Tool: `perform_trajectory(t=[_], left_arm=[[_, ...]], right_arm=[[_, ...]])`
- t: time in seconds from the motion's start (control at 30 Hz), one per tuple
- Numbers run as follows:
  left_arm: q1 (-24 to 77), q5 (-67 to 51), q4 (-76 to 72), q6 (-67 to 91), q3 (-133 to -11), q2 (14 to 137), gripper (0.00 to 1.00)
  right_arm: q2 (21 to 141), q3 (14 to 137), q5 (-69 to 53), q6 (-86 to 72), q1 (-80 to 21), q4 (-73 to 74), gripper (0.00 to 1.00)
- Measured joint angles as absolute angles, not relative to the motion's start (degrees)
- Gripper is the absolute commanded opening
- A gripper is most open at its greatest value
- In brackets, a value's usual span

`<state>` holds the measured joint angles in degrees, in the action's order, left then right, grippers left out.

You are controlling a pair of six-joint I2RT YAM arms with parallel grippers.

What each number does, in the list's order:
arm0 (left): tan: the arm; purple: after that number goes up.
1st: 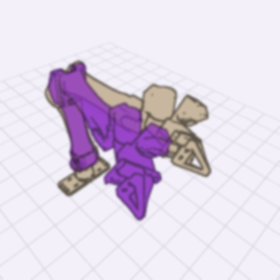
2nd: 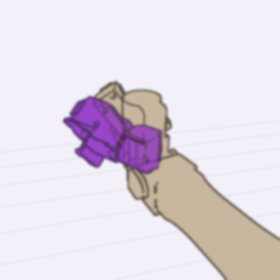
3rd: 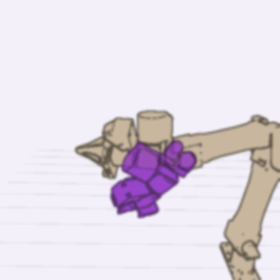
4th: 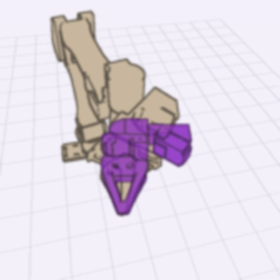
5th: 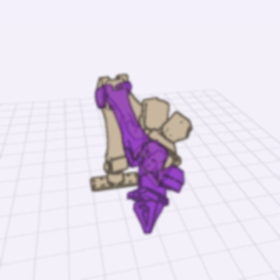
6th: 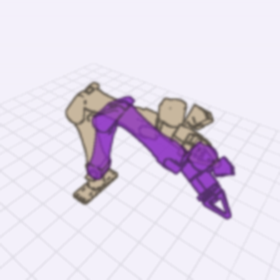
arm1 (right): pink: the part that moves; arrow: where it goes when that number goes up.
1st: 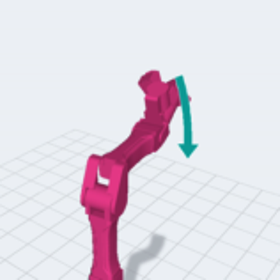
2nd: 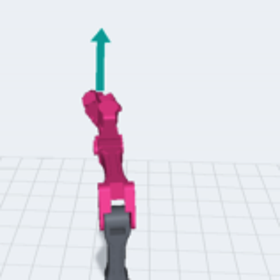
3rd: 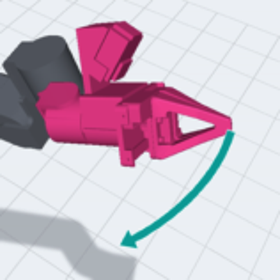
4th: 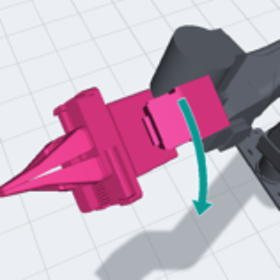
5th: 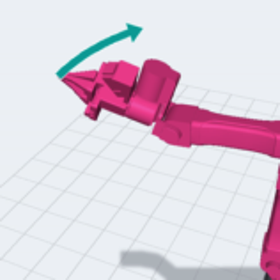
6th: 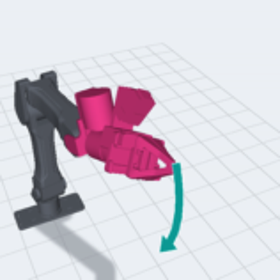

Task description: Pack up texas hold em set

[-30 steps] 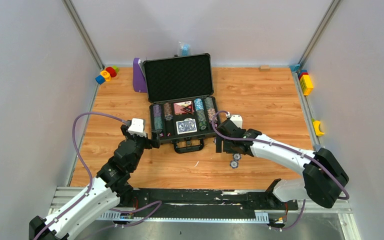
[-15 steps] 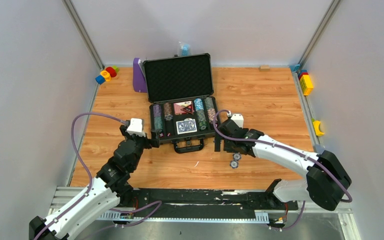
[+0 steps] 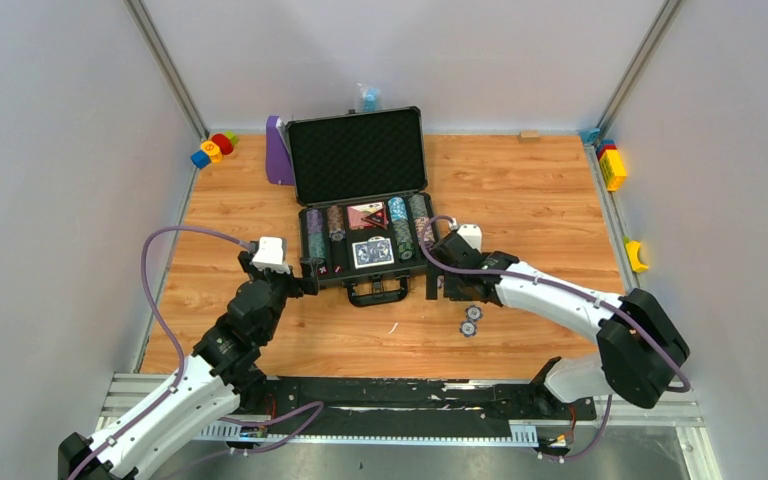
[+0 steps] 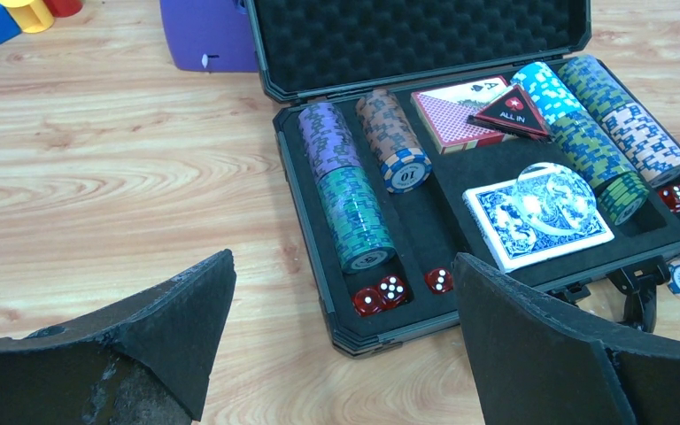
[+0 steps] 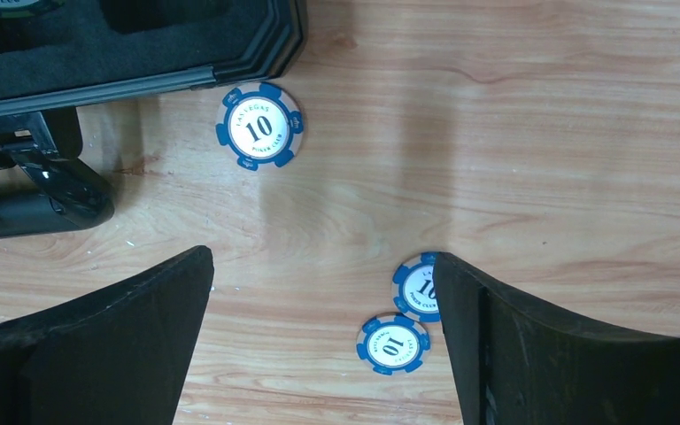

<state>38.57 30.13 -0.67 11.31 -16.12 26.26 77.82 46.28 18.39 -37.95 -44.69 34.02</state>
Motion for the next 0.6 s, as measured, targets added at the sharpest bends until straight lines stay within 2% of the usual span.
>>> perform_trajectory(t=[0.6], left_arm=[[38.5,29.9,-0.7,11.3,-16.1,26.6,1.0]], right_arm=[[89.5,50.3,16.1,-32.6,-44.0,25.6,0.8]])
